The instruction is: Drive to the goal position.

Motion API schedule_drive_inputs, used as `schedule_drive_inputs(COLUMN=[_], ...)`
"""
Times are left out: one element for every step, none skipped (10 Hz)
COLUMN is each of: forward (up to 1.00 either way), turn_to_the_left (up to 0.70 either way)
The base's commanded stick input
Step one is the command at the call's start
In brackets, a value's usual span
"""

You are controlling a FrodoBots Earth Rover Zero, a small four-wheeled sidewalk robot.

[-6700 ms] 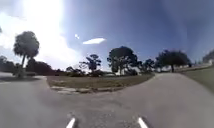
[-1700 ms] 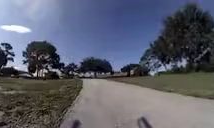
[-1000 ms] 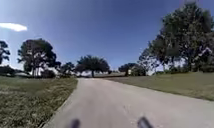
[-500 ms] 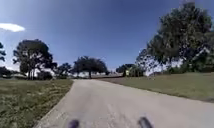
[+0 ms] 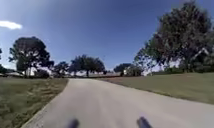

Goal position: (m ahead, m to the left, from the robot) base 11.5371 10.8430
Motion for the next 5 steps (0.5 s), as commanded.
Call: schedule_drive_inputs(forward=[0.7, 0.7, 0.7, 0.7, 0.7], turn_to_the_left=[0.0, 0.0, 0.17, 0.35, 0.35])
